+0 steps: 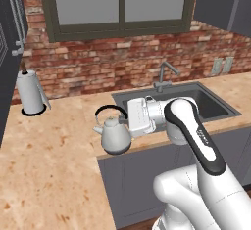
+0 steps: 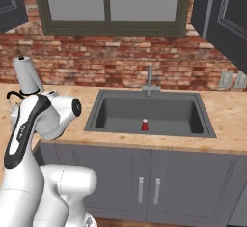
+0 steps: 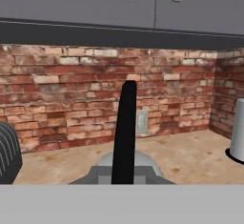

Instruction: Open the cabinet, pick the kettle from the cabinet, and place it in the sink.

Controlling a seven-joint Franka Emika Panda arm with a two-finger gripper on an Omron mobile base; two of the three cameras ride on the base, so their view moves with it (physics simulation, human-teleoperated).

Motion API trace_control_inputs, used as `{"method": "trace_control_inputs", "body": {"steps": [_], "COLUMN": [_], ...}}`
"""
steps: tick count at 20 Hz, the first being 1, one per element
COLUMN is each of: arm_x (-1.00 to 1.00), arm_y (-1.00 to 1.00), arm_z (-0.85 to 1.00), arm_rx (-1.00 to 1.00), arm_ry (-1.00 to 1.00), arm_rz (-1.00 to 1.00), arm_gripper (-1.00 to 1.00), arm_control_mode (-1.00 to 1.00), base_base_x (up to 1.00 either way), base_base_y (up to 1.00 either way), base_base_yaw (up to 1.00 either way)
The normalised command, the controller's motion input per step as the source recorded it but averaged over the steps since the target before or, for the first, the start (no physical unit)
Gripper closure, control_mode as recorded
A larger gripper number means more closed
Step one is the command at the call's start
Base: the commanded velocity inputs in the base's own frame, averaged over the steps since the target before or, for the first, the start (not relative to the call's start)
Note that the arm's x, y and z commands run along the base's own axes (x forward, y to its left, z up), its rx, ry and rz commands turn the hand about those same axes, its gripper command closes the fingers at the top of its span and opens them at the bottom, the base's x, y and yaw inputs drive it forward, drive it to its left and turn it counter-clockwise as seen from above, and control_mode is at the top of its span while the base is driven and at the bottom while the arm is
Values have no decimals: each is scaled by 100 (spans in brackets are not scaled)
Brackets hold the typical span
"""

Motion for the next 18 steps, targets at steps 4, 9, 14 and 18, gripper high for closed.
{"method": "trace_control_inputs", "body": {"steps": [4, 9, 14, 18], "arm_x": [0, 0, 0, 0], "arm_y": [0, 0, 0, 0], "arm_z": [0, 0, 0, 0], "arm_rx": [0, 0, 0, 0], "arm_ry": [0, 0, 0, 0], "arm_rz": [0, 0, 0, 0], "arm_gripper": [100, 100, 100, 100], "arm_control_mode": [100, 100, 100, 100], "base_base_x": [0, 0, 1, 22], "base_base_y": [0, 0, 0, 0], "base_base_yaw": [0, 0, 0, 3]}}
